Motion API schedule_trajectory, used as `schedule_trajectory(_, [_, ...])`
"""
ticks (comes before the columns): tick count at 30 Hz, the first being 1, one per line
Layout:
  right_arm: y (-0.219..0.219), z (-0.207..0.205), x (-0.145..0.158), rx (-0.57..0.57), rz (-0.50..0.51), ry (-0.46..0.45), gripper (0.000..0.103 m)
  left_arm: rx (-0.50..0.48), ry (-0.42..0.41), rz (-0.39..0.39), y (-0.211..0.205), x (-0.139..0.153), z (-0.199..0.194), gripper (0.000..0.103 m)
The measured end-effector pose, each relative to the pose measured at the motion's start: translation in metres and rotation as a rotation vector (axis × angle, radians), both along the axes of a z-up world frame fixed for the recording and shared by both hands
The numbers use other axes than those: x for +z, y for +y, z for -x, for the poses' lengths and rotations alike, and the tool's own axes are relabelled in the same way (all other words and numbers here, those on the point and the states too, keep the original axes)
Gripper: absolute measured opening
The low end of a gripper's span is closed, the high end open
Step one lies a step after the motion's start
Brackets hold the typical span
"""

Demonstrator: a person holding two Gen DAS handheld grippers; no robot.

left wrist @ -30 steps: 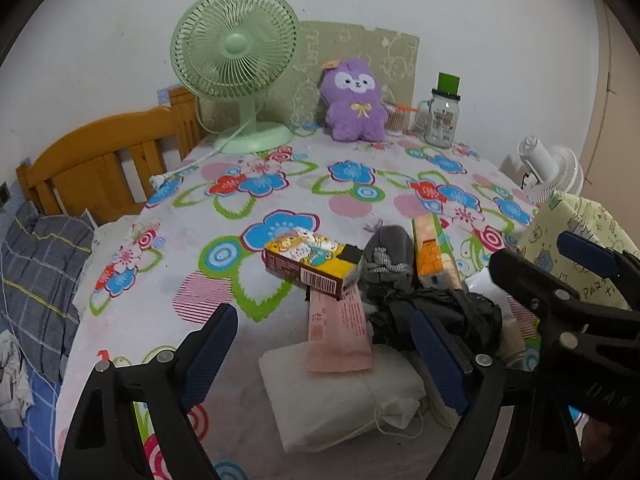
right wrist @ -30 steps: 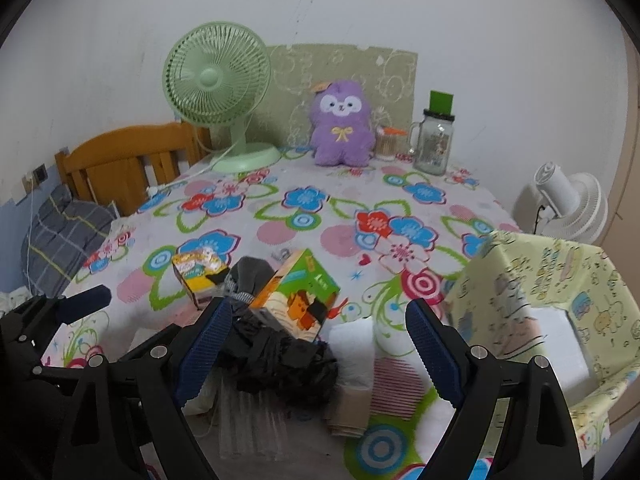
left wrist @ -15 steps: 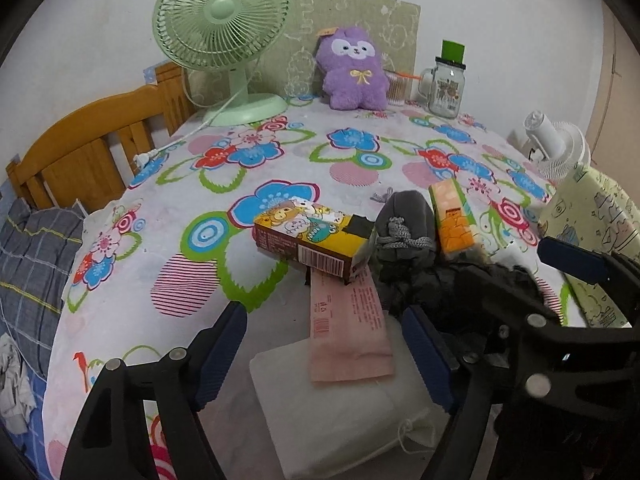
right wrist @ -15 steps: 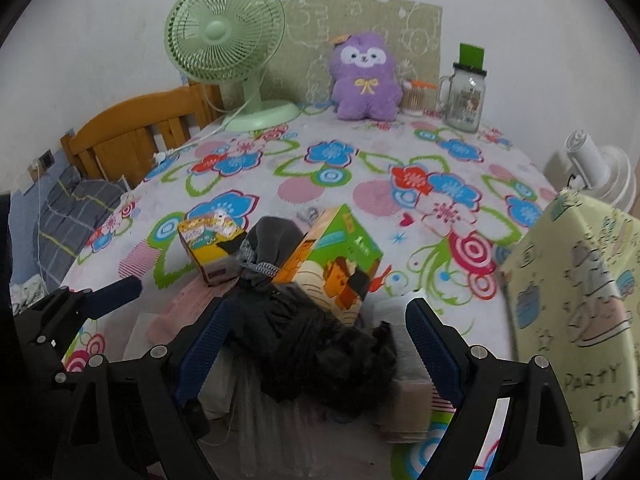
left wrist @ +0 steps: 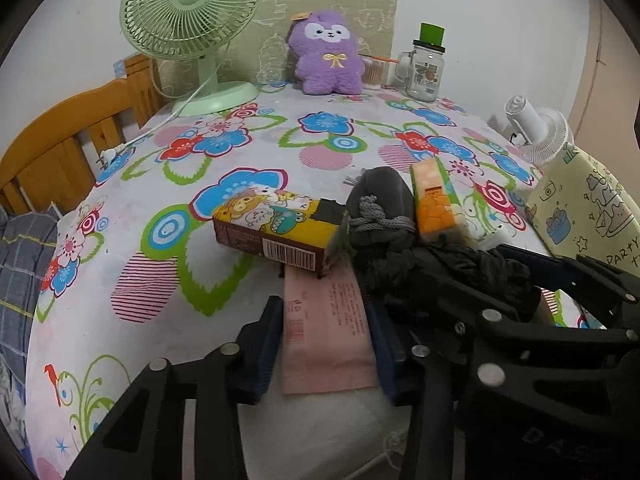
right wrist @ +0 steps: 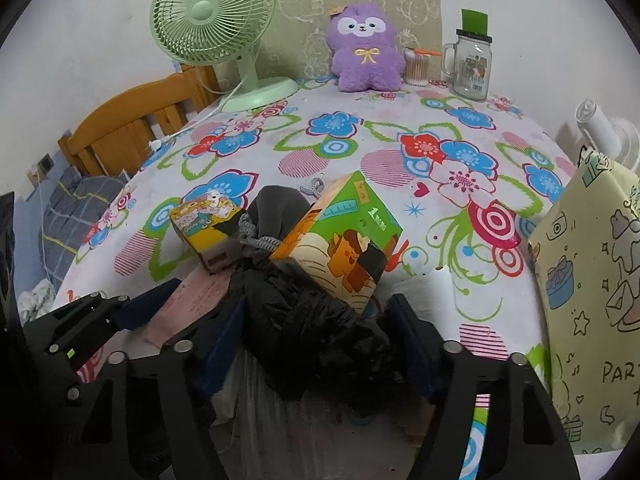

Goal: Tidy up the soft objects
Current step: 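Grasp the pink packet with the left tool while the right tool grasps the black bag, then carry the pink packet and black bag toward the patterned paper box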

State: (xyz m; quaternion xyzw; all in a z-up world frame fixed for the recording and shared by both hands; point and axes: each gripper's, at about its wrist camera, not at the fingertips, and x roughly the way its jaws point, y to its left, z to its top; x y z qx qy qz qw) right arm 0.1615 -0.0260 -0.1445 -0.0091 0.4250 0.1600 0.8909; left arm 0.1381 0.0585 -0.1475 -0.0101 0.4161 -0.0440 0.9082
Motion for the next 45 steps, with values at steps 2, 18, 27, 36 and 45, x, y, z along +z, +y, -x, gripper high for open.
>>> schedule_trajectory(2, [-0.001,0.001,0.000,0.003,-0.005,0.004,0.066,-0.004,-0.002,-0.005,-0.002,0.000,0.001,0.040])
schedule_trajectory(18, [-0.012,0.023,0.022,0.000,-0.031,-0.054,0.060,0.001,-0.047,-0.005,-0.006,0.020,0.021,0.040])
schedule_trajectory(27, [-0.022,0.039,0.039,-0.012,-0.043,-0.099,0.060,0.004,-0.094,-0.013,-0.014,0.037,0.038,0.040])
schedule_trajectory(36, [-0.034,0.055,0.055,-0.019,-0.057,-0.145,0.060,0.007,-0.140,-0.027,-0.026,0.055,0.055,0.040])
schedule_trajectory(45, [-0.048,0.071,0.074,-0.037,-0.057,-0.194,0.060,0.012,-0.180,-0.024,-0.037,0.071,0.067,0.040])
